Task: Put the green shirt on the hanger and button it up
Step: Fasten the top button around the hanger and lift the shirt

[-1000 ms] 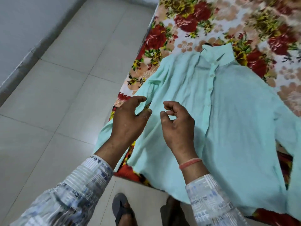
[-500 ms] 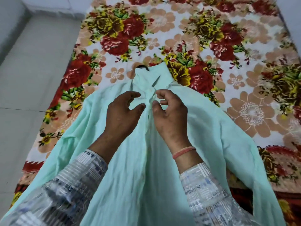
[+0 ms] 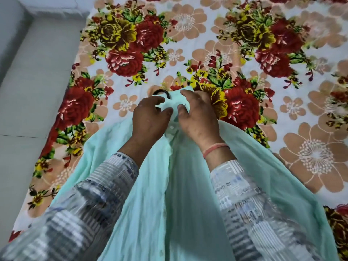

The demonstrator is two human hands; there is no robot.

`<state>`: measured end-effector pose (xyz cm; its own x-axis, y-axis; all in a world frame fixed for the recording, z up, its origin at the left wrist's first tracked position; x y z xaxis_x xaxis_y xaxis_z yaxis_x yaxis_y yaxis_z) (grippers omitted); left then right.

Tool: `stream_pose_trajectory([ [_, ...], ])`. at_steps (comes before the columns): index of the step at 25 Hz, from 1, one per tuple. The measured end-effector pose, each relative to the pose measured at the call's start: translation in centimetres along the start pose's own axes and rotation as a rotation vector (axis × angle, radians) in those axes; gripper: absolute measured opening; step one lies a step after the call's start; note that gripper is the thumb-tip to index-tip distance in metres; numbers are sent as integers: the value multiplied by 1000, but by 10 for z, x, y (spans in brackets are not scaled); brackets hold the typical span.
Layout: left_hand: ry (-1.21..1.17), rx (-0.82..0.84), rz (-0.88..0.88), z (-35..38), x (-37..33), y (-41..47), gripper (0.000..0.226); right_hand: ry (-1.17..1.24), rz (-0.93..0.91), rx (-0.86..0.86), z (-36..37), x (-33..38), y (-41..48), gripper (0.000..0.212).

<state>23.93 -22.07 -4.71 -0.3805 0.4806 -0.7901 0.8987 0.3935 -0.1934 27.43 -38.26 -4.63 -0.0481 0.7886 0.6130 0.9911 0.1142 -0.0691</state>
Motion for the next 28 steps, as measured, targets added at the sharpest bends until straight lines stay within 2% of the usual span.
stream_pose_trajectory([
  [2, 29, 0, -116, 7, 19, 27, 54, -133, 94, 172, 24, -16, 31, 55],
  [4, -27, -32, -210, 10, 34, 49, 64, -178, 161, 234, 39, -26, 53, 53],
  [6, -7, -75, -238, 9, 42, 71, 64, -165, 162, 170, 40, -27, 67, 41],
  [8, 58, -60, -246, 9, 41, 93, 50, -90, 167, 64, 34, -31, 76, 33],
  [10, 67, 11, -223, 11, 28, 109, 39, 37, 198, -18, 24, -38, 75, 36],
  [13, 118, 212, -120, 25, 3, 121, 22, 179, 225, -157, 4, -39, 63, 40],
  [15, 294, 264, 110, 30, -30, 121, 19, 198, 243, -212, -6, -37, 56, 33],
  [17, 315, 52, 318, 14, -63, 119, 21, 131, 263, -227, -15, -35, 53, 39],
  [18, 215, -47, 330, 4, -72, 114, 22, 77, 260, -222, -19, -34, 54, 48],
  [19, 103, -94, 287, -1, -73, 110, 22, 17, 253, -214, -23, -32, 57, 53],
  [21, 26, -83, 171, 7, -63, 107, 22, -33, 217, -214, -28, -29, 61, 50],
  [23, 97, -26, 106, 21, -49, 108, 30, 73, 187, -244, -29, -32, 63, 36],
  [26, 278, 157, -74, 41, -11, 112, 64, 245, 235, -222, -17, -46, 60, 27],
  [28, 301, 236, -124, 48, 7, 103, 64, 261, 305, -219, -10, -54, 57, 19],
])
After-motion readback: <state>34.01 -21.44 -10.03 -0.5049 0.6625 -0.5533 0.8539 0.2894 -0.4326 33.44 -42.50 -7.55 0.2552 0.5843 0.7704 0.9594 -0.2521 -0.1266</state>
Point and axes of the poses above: each hand's wrist, its own y-axis towards the middle knuckle, its own z-axis out of the palm, x = y × z, the point moved 9 cm from there along y, towards the middle knuckle, and after that the axes turned 4 degrees about -y, right-handed, at the moved point
